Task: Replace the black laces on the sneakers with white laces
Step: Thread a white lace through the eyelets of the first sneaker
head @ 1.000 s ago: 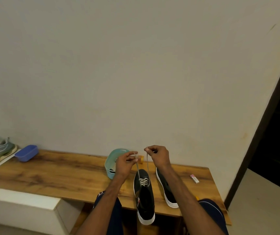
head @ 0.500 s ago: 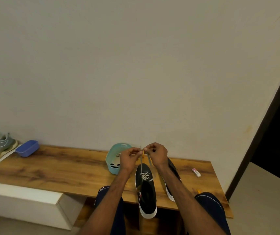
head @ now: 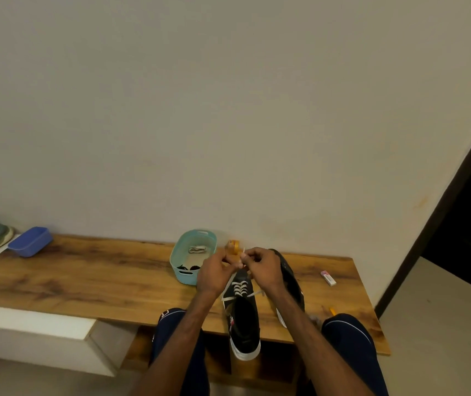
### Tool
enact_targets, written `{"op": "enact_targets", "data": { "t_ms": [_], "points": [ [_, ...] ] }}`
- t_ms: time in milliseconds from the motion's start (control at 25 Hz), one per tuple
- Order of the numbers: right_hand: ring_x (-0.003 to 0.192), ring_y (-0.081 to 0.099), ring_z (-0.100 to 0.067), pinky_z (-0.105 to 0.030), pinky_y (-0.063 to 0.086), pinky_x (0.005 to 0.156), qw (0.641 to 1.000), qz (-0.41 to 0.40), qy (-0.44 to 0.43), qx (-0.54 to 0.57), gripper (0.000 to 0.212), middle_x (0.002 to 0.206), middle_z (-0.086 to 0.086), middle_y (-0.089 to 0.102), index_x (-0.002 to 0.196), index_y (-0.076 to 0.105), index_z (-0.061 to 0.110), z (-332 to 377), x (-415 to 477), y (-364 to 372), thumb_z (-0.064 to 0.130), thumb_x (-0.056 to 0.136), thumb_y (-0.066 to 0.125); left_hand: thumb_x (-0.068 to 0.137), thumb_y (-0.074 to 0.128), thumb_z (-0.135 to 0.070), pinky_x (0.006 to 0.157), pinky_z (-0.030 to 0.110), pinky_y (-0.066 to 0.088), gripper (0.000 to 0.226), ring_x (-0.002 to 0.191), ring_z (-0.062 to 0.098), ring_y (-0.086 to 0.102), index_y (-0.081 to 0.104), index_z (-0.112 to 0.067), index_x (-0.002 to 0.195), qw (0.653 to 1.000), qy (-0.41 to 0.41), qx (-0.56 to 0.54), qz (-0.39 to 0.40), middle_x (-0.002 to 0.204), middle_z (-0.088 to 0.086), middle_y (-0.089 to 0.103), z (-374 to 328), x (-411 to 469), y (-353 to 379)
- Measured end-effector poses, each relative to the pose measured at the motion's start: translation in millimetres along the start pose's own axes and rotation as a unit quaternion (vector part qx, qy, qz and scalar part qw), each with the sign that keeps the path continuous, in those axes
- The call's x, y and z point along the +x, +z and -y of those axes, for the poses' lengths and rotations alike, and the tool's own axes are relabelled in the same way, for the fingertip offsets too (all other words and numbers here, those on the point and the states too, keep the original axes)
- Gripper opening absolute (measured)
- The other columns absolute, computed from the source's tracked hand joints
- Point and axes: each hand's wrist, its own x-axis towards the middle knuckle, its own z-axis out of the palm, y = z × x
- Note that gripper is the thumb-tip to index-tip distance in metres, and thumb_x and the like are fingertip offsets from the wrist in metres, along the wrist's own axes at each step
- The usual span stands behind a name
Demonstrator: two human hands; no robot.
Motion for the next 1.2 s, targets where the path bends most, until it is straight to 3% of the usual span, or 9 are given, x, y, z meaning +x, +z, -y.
{"op": "enact_targets", "data": {
  "t_ms": [200, 440, 560, 720, 840, 960, 1040, 1120, 1200],
  "points": [
    [0.065, 0.068, -0.020, -0.039, 0.057, 0.065, 0.998, -0.028, 0.049, -0.026, 0.006, 0.074, -0.008, 0.072, 0.096, 0.066, 0.010, -23, 4, 10, 0.014, 0.091, 0.067, 0.081, 0.080, -0.024, 0.077, 0.047, 0.057, 0.020, 0.080, 0.014, 0.070, 0.063, -0.014, 0.079, 0.996, -0.022, -0.089, 0.017, 0.080, -0.002, 0.072, 24, -11, 22],
    [0.067, 0.060, 0.001, -0.020, 0.047, 0.064, 0.986, 0.136, 0.013, -0.091, 0.013, 0.074, 0.010, 0.067, 0.089, 0.076, 0.011, -46, 1, 17, 0.024, 0.090, 0.073, 0.084, 0.078, -0.026, 0.069, 0.033, 0.057, 0.019, 0.078, 0.013, 0.069, 0.060, -0.023, 0.079, 0.990, -0.035, -0.130, -0.031, 0.079, -0.003, 0.070, 49, -9, 28],
    [0.073, 0.064, -0.007, -0.025, 0.050, 0.069, 0.990, 0.108, 0.017, -0.086, 0.011, 0.080, 0.003, 0.072, 0.091, 0.076, 0.008, -52, 0, 18, 0.019, 0.089, 0.074, 0.084, 0.078, -0.024, 0.074, 0.028, 0.055, 0.016, 0.084, 0.015, 0.068, 0.064, -0.015, 0.084, 0.984, -0.046, -0.168, -0.024, 0.085, -0.001, 0.071, 57, -8, 35],
    [0.077, 0.071, -0.007, -0.022, 0.054, 0.070, 0.994, 0.094, 0.027, 0.055, 0.016, 0.080, 0.003, 0.075, 0.104, 0.067, 0.019, -55, -7, 20, 0.011, 0.090, 0.071, 0.089, 0.073, -0.020, 0.066, 0.020, 0.055, 0.020, 0.089, 0.020, 0.069, 0.062, -0.004, 0.093, 0.953, -0.110, -0.282, -0.017, 0.093, 0.011, 0.071, 56, -9, 42],
    [0.088, 0.071, -0.007, -0.024, 0.056, 0.077, 0.993, 0.099, -0.010, 0.067, 0.022, 0.091, 0.008, 0.076, 0.101, 0.075, 0.018, -58, -6, 19, 0.001, 0.091, 0.064, 0.092, 0.069, -0.020, 0.060, 0.025, 0.056, 0.021, 0.082, 0.015, 0.070, 0.058, -0.002, 0.098, 0.923, -0.170, -0.346, -0.006, 0.101, 0.019, 0.070, 51, -7, 42],
    [0.087, 0.071, -0.011, -0.032, 0.058, 0.079, 0.997, 0.046, -0.001, 0.060, 0.013, 0.089, 0.006, 0.076, 0.096, 0.078, 0.015, -60, -5, 22, 0.007, 0.089, 0.071, 0.097, 0.061, -0.019, 0.074, 0.036, 0.061, 0.018, 0.091, 0.024, 0.071, 0.058, -0.002, 0.098, 0.893, -0.198, -0.404, 0.015, 0.105, 0.022, 0.070, 45, -7, 43],
    [0.084, 0.073, -0.016, -0.033, 0.060, 0.076, 0.995, 0.002, 0.026, 0.099, 0.009, 0.087, 0.002, 0.076, 0.096, 0.076, 0.014, -64, -6, 26, 0.013, 0.091, 0.069, 0.102, 0.053, -0.021, 0.085, 0.042, 0.059, 0.017, 0.099, 0.027, 0.071, 0.059, -0.005, 0.100, 0.840, -0.226, -0.494, -0.002, 0.106, 0.017, 0.073, 43, -8, 45],
    [0.088, 0.073, -0.017, -0.030, 0.060, 0.073, 0.980, -0.051, 0.088, 0.173, 0.010, 0.093, -0.001, 0.076, 0.102, 0.070, 0.013, -73, -2, 22, 0.015, 0.097, 0.062, 0.105, 0.045, -0.021, 0.090, 0.042, 0.056, 0.020, 0.100, 0.026, 0.070, 0.058, -0.007, 0.105, 0.718, -0.285, -0.631, -0.074, 0.105, 0.014, 0.073, 52, -5, 34],
    [0.094, 0.074, -0.019, -0.030, 0.060, 0.075, 0.923, -0.111, 0.181, 0.321, 0.013, 0.103, -0.007, 0.076, 0.109, 0.061, 0.007, -88, 5, 3, 0.012, 0.102, 0.051, 0.107, 0.040, -0.020, 0.091, 0.041, 0.056, 0.025, 0.083, 0.019, 0.068, 0.056, -0.006, 0.093, 0.582, -0.335, -0.721, -0.167, 0.086, 0.009, 0.069, 76, 4, 12]
  ]
}}
